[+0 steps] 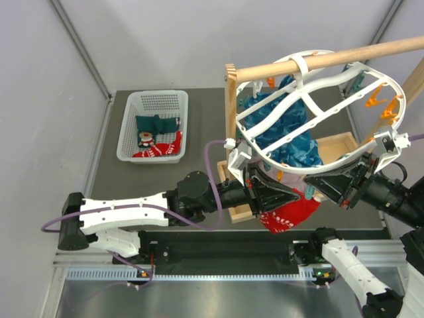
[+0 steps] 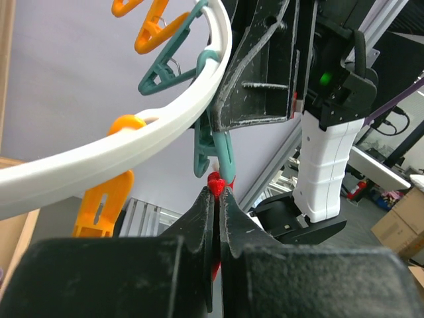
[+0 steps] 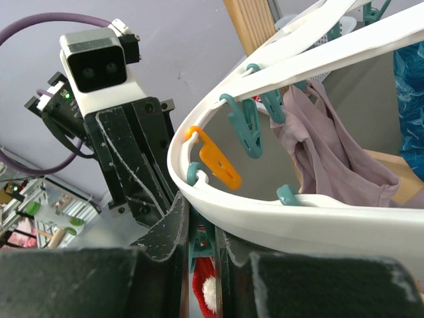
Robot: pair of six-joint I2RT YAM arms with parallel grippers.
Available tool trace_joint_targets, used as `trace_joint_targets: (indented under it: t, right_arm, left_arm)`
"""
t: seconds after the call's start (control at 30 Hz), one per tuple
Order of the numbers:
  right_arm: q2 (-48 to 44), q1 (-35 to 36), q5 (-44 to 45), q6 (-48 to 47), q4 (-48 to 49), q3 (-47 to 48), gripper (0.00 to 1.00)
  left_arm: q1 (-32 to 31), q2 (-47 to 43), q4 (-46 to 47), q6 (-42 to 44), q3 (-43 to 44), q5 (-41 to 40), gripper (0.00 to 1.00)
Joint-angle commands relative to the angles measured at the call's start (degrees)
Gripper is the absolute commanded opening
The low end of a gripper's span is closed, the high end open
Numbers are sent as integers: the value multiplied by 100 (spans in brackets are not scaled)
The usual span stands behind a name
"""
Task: Clip the socks to the hanger
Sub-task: Clamp the sock onto the hanger.
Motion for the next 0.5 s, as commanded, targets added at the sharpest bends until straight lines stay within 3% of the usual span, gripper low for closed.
trace_joint_targets:
  t: [0.0, 0.47]
  right_arm:
    - [120, 96, -284, -135, -230, 125, 0]
    - [68, 96, -486, -223, -389, -6, 0]
  left_arm:
    - [16, -188, 62, 58, 101, -113, 0]
    - [95, -144, 448, 6, 215, -104, 0]
